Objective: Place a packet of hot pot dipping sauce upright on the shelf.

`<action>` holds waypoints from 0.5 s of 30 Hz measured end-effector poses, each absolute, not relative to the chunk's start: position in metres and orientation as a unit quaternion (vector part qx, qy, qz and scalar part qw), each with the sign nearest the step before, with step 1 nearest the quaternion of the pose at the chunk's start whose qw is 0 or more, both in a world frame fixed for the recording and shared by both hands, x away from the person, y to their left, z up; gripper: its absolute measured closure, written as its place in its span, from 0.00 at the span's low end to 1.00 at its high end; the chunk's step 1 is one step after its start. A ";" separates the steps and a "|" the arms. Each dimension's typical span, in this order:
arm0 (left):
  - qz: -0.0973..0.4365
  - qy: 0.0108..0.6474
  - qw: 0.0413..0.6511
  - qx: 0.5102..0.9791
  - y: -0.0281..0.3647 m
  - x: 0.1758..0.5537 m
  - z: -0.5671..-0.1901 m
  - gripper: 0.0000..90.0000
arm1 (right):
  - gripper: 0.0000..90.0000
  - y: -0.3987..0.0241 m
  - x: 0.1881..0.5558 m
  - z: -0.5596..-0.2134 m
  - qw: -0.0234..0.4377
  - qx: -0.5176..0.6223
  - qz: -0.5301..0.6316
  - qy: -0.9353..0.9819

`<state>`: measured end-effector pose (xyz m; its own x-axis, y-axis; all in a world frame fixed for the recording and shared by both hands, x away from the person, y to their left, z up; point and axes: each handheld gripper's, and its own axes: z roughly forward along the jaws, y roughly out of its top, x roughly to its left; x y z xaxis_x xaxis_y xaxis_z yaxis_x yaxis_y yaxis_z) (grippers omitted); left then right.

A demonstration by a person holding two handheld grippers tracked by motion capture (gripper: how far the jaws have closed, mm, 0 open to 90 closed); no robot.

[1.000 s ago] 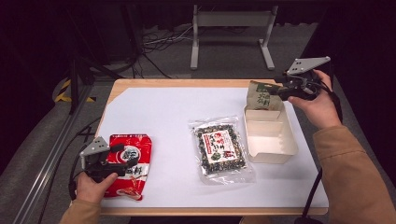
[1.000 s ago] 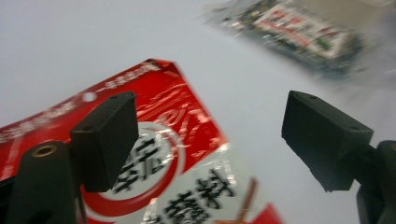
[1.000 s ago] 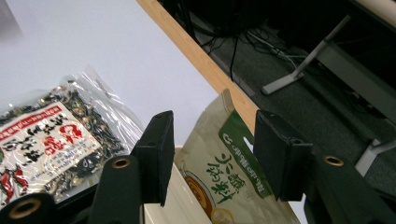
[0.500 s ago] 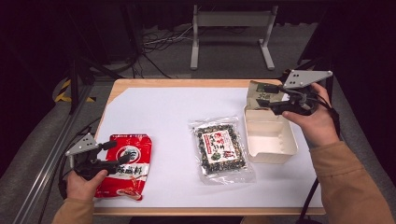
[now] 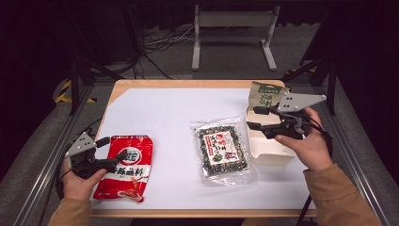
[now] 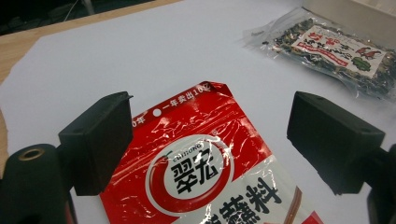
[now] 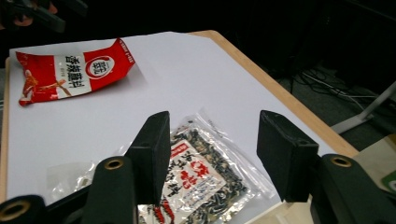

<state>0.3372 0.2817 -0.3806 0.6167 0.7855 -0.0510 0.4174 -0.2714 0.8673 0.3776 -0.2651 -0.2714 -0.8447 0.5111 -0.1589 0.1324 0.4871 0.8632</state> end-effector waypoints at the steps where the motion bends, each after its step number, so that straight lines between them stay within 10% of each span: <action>1: 0.204 0.388 0.460 0.772 0.282 0.338 -0.380 0.16 | 0.50 -0.265 0.376 -0.274 0.197 0.194 0.472 0.837; 15: 0.221 0.400 0.456 0.764 0.306 0.363 -0.381 0.22 | 0.50 -0.247 0.367 -0.304 0.152 0.225 0.491 0.827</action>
